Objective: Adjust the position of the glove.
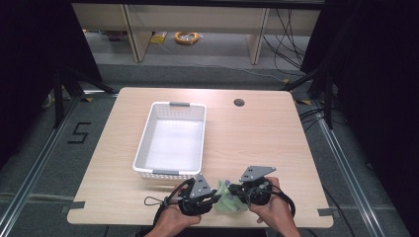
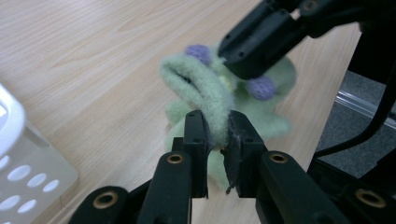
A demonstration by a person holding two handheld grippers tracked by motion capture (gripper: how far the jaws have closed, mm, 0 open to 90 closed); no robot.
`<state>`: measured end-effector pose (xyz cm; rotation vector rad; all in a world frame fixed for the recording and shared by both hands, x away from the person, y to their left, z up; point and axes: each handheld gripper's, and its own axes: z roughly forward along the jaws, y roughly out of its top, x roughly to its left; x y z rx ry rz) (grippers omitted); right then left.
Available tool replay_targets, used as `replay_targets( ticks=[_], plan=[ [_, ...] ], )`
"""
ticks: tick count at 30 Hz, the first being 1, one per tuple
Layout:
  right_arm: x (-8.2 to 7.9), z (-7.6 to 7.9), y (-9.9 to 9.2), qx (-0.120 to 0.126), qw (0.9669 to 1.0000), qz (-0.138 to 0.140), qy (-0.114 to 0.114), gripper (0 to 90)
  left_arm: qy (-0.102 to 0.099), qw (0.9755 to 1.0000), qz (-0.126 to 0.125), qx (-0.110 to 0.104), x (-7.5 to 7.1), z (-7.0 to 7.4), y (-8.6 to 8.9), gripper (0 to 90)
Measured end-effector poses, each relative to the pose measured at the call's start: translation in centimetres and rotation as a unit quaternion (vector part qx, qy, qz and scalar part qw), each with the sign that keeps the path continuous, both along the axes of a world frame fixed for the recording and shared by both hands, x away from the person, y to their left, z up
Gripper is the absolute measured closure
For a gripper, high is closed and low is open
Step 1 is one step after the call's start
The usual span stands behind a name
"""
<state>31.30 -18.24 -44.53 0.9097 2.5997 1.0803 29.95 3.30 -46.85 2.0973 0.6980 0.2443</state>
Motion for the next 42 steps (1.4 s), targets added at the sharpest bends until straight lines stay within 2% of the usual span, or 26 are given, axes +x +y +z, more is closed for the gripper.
replay_targets(
  ticks=[1, 2, 4, 6, 9, 10, 11, 14, 15, 18, 20, 21, 22, 23, 25, 26, 27, 28, 29, 30, 31, 32, 38, 39, 40, 42],
  plan=[
    [-0.1, 0.1, -0.2, -0.002, 1.0, 0.007, 0.004, 85.5, 0.007, 1.0, 0.007, 0.0, 0.2, 0.1, 0.0, 79.7],
    [-0.3, 0.1, -0.2, 0.003, 0.9999, 0.004, 0.012, 85.5, 0.005, 1.0, -0.005, 0.004, 0.6, 0.2, 0.1, 79.9],
    [-0.8, 0.2, -0.4, 0.003, 0.9998, 0.001, 0.018, 85.6, 0.015, 0.9998, 0.002, -0.013, 1.0, 0.3, -0.2, 80.2],
    [-1.1, 0.2, -0.6, 0.006, 0.9997, -0.003, 0.022, 85.6, 0.028, 0.9995, -0.003, -0.017, 1.6, 0.6, -0.2, 80.4],
    [-1.4, 0.4, -0.9, 0.021, 0.9995, -0.003, 0.024, 85.7, 0.048, 0.9984, 0.002, -0.028, 2.1, 1.1, -0.5, 80.5],
    [-1.6, 0.4, -0.8, 0.031, 0.9992, -0.01, 0.022, 85.7, 0.048, 0.9984, 0.002, -0.028, 2.1, 1.1, -0.5, 80.5],
    [-1.9, 0.7, -0.9, 0.026, 0.9989, -0.015, 0.037, 85.6, 0.053, 0.9983, -0.008, -0.022, 2.7, 1.4, -0.6, 80.4],
    [-1.9, 0.3, -0.8, 0.033, 0.9989, -0.018, 0.027, 85.2, 0.062, 0.9979, -0.015, -0.007, 3.5, 1.5, -1.1, 80.3],
    [-1.9, 0.2, -0.8, 0.028, 0.9988, -0.021, 0.033, 85.1, 0.064, 0.9977, -0.02, 0.01, 3.8, 1.4, -1.2, 80.2],
    [-1.7, -0.8, -0.7, 0.025, 0.9982, -0.024, 0.05, 83.8, 0.072, 0.997, -0.023, 0.015, 4.6, 0.6, -1.7, 80.0],
    [-1.5, -1.8, -0.4, 0.034, 0.9978, -0.03, 0.049, 82.5, 0.076, 0.9966, -0.025, 0.02, 5.1, 0.0, -2.0, 79.5],
    [-1.5, -1.8, -0.5, 0.021, 0.9975, -0.031, 0.06, 82.0, 0.089, 0.9956, -0.018, 0.022, 5.0, -0.2, -2.1, 78.9],
    [-1.4, -2.0, -0.4, 0.017, 0.9975, -0.032, 0.061, 81.2, 0.087, 0.9957, -0.022, 0.022, 5.3, -0.5, -2.2, 77.9],
    [-1.3, -2.1, -0.5, 0.016, 0.9978, -0.029, 0.058, 79.6, 0.088, 0.9959, -0.016, 0.014, 5.3, -0.7, -2.3, 76.6],
    [-1.2, -2.3, -0.5, 0.024, 0.9975, -0.037, 0.056, 74.7, 0.101, 0.9948, -0.001, 0.013, 5.1, -0.8, -2.2, 71.5],
    [-1.1, -2.2, -0.7, 0.018, 0.9974, -0.034, 0.061, 72.9, 0.095, 0.9953, -0.006, 0.02, 5.3, -0.7, -2.0, 67.0],
    [-1.1, -2.3, -0.7, 0.029, 0.9966, -0.045, 0.062, 70.4, 0.097, 0.9953, -0.002, 0.013, 5.2, -0.6, -1.9, 64.2],
    [-1.0, -2.1, -0.8, 0.025, 0.9968, -0.042, 0.063, 68.4, 0.092, 0.9957, -0.005, 0.015, 5.3, -0.4, -1.5, 60.1],
    [-1.0, -2.1, -0.8, 0.032, 0.9968, -0.046, 0.058, 66.4, 0.089, 0.996, 0.009, 0.002, 5.2, -0.4, -1.4, 56.0],
    [-0.9, -1.8, -1.0, 0.027, 0.9969, -0.043, 0.061, 63.4, 0.089, 0.996, 0.009, 0.002, 5.2, -0.4, -1.4, 54.5],
    [-0.8, -1.7, -1.2, 0.026, 0.9976, -0.038, 0.052, 62.9, 0.09, 0.9958, 0.014, -0.011, 4.8, -0.1, -0.9, 53.9],
    [-0.9, -1.5, -1.2, 0.034, 0.9974, -0.042, 0.048, 62.2, 0.078, 0.9967, 0.021, -0.007, 4.5, 0.1, -0.6, 52.5],
    [0.2, 0.2, -2.5, 0.019, 0.9995, -0.025, -0.008, 58.6, 0.06, 0.9977, 0.027, -0.017, 1.7, 0.2, 1.0, 48.1],
    [0.6, 0.3, -2.7, 0.019, 0.9995, -0.025, -0.003, 58.6, 0.061, 0.9972, 0.033, -0.03, 1.0, 0.1, 0.9, 47.0],
    [1.1, 0.3, -2.8, 0.023, 0.9995, -0.022, -0.005, 58.8, 0.059, 0.9976, 0.026, -0.023, 0.5, 0.0, 1.0, 46.5],
    [2.1, 0.2, -2.7, 0.021, 0.9998, -0.005, 0.0, 59.0, 0.057, 0.9975, 0.025, -0.031, -0.5, -0.3, 0.7, 44.5]
  ],
)
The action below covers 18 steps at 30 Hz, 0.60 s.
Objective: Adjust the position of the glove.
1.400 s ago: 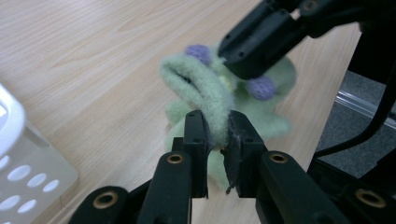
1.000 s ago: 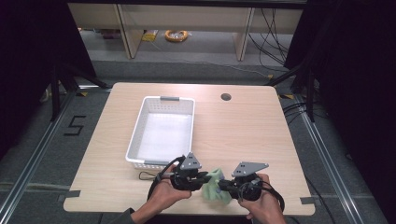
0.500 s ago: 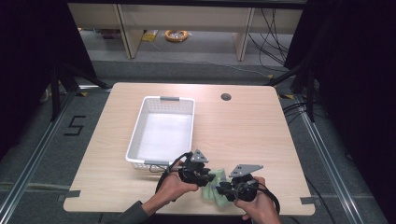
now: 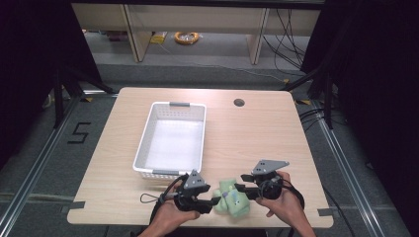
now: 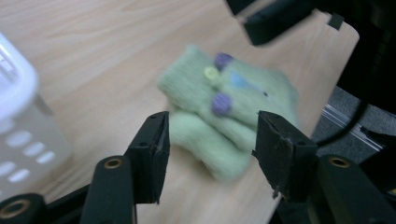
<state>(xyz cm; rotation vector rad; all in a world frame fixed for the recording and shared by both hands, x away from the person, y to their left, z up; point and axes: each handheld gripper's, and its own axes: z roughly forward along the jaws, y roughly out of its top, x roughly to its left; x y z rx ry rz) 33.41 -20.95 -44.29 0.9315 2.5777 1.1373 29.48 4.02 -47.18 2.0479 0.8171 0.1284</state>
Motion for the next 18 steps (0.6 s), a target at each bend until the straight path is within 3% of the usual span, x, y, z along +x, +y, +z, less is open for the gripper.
replay_targets(
  ticks=[3, 4, 5, 7, 8, 11, 12, 13, 18],
  plan=[
    [1.5, -0.3, 0.6, 0.006, 0.9998, 0.017, 0.012, 59.2, -0.005, 0.9999, -0.002, 0.013, -1.2, -0.5, -0.5, 43.6],
    [2.1, -0.5, 0.9, 0.012, 0.9997, 0.02, 0.011, 59.2, -0.018, 0.9994, -0.014, 0.027, -1.4, -0.5, -0.6, 42.7],
    [2.5, -0.6, 1.2, 0.009, 0.9992, 0.03, 0.024, 59.1, -0.01, 0.9996, -0.009, 0.025, -1.6, -0.8, -0.9, 41.8],
    [3.2, -1.0, 1.8, 0.007, 0.9985, 0.04, 0.036, 59.2, -0.016, 0.999, -0.019, 0.037, -1.7, -1.1, -1.3, 40.1],
    [3.5, -1.2, 2.1, -0.002, 0.9981, 0.051, 0.034, 59.1, -0.006, 0.9993, -0.012, 0.035, -1.8, -1.3, -1.5, 39.8],
    [3.8, -1.6, 3.2, -0.01, 0.9968, 0.065, 0.046, 59.2, -0.01, 0.9995, -0.007, 0.031, -2.0, -1.7, -2.1, 40.9],
    [3.9, -1.7, 3.4, -0.009, 0.9965, 0.065, 0.052, 59.3, -0.022, 0.9982, -0.02, 0.052, -1.8, -1.7, -2.0, 41.4],
    [4.0, -1.9, 3.7, -0.009, 0.9961, 0.073, 0.049, 59.3, -0.017, 0.9986, -0.014, 0.047, -1.9, -1.8, -2.3, 42.3],
    [4.7, -2.5, 4.1, -0.024, 0.9939, 0.078, 0.074, 60.5, -0.047, 0.996, -0.018, 0.075, -1.5, -2.1, -2.9, 49.4]
  ],
)
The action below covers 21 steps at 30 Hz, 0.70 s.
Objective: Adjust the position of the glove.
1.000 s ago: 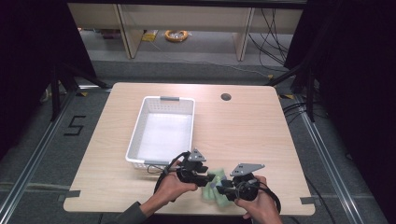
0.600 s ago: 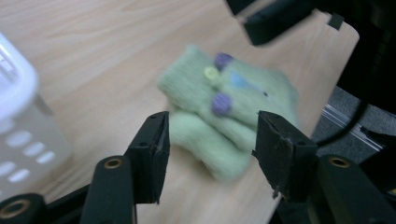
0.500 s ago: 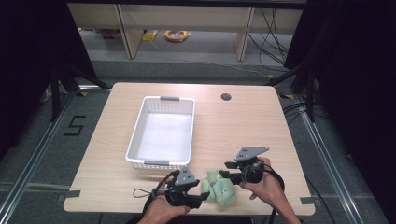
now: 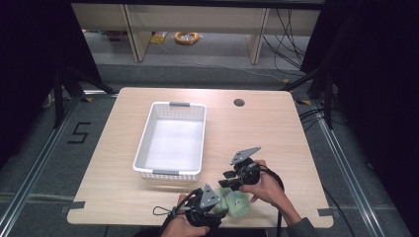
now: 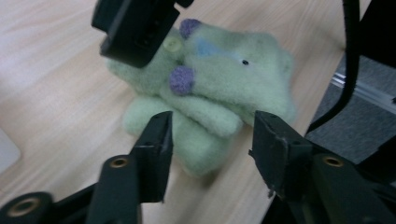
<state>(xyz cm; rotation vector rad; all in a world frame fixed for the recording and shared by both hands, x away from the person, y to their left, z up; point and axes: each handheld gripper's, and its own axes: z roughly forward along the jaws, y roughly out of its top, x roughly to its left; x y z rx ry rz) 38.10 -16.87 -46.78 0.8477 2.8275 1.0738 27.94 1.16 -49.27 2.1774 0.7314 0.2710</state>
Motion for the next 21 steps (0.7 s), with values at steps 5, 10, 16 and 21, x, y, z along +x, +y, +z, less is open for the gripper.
replay_targets(
  ticks=[5, 10, 16, 21],
  plan=[
    [0.1, -0.4, -0.3, 0.01, 0.9999, -0.003, 0.009, 68.5, -0.008, 0.9998, -0.007, 0.015, 0.2, -0.3, -0.1, 58.5],
    [0.1, -1.0, -0.4, 0.009, 0.9998, -0.004, 0.015, 83.2, -0.016, 0.9995, -0.022, 0.018, -0.1, -0.4, -0.4, 73.0],
    [-0.2, -0.4, -0.5, 0.002, 0.9999, -0.009, 0.008, 87.3, -0.003, 0.9997, -0.022, 0.011, 0.0, -0.2, 0.1, 85.9],
    [-0.7, 0.5, -1.2, 0.013, 0.9998, -0.018, 0.002, 87.8, 0.006, 0.9996, -0.02, -0.02, 0.1, 1.0, 0.9, 86.8]
  ],
)
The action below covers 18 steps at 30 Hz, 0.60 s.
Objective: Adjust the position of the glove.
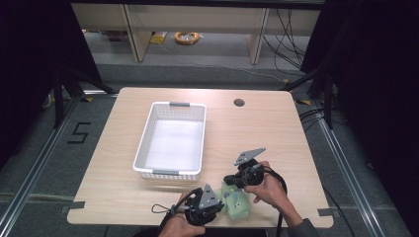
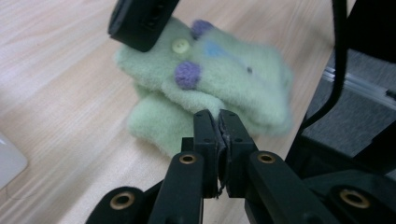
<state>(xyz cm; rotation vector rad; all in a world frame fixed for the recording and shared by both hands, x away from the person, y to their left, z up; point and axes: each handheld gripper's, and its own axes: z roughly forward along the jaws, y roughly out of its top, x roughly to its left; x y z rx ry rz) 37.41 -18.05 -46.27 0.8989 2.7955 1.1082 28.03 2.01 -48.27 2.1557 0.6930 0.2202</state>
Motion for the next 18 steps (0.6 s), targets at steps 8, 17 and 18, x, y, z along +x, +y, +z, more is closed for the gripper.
replay_targets(
  ticks=[8, 17, 18],
  plan=[
    [-2.4, 1.9, -1.6, 0.018, 0.9986, -0.05, -0.01, 87.9, -0.024, 0.9997, 0.001, -0.008, 1.5, 2.5, 1.4, 87.1],
    [-5.5, 1.4, -3.8, 0.056, 0.9929, -0.105, -0.005, 88.1, -0.006, 0.9999, -0.007, -0.007, 3.7, 3.2, 0.5, 87.4],
    [-5.7, 1.1, -3.9, 0.07, 0.9915, -0.109, 0.002, 88.1, 0.001, 0.9999, -0.001, -0.014, 4.0, 3.2, 0.0, 87.4]
  ],
)
